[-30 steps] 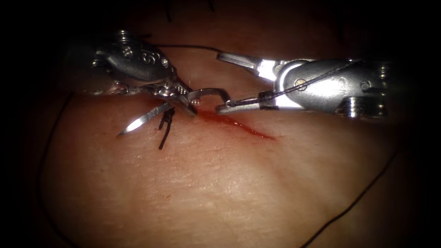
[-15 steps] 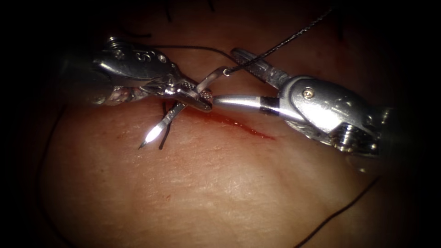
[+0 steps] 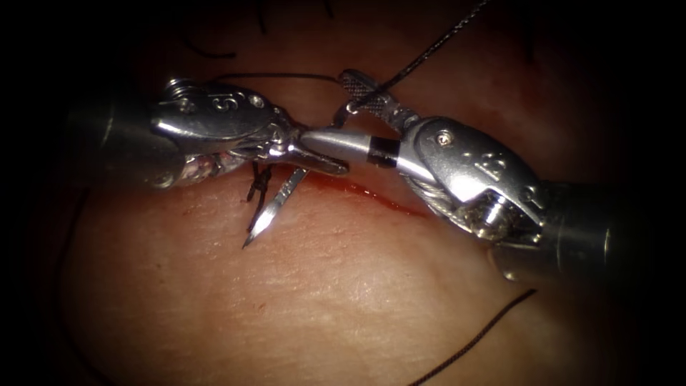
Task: Wound Closure
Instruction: Grab the needle again with the right gripper
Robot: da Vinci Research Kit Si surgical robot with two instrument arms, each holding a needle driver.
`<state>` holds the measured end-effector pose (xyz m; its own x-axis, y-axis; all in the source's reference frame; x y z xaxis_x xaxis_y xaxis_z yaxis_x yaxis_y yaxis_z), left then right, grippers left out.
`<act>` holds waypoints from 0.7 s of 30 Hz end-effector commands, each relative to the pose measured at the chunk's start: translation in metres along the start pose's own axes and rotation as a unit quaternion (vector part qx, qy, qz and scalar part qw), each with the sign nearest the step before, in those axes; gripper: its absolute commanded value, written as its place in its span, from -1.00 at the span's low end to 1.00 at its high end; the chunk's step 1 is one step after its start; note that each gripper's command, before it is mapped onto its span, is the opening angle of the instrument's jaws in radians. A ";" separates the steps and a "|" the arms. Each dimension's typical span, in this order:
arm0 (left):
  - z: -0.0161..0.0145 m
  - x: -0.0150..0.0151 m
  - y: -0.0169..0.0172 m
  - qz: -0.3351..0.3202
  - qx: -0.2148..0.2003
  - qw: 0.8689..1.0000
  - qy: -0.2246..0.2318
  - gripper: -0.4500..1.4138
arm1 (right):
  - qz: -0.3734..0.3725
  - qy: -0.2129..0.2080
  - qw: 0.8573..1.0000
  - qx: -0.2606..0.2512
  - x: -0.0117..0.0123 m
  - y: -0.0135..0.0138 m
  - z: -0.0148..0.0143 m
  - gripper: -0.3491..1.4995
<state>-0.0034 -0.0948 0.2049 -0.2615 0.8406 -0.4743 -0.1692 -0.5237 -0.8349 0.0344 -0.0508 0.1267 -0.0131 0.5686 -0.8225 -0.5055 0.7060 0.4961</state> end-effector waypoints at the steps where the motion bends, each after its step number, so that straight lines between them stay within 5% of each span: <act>1: 0.0009 -0.0006 0.0000 0.000 0.000 1.000 0.001 -1.00 | 0.000 0.004 1.000 -0.002 -0.0005 -0.0001 0.0006 0.47; 5: 0.0014 -0.0005 0.0001 -0.001 0.001 1.000 0.005 -1.00 | 0.004 0.012 1.000 -0.004 -0.0004 0.0000 0.0003 0.29; 21: 0.0016 -0.0004 -0.0003 0.000 0.000 1.000 0.008 -1.00 | 0.011 0.023 1.000 -0.002 0.0009 -0.0001 -0.0003 0.09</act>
<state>-0.0042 -0.0947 0.2053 -0.2463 0.8425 -0.4791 -0.1711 -0.5244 -0.8341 0.0335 -0.0503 0.1252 -0.0639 0.5633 -0.8238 -0.5105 0.6908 0.5120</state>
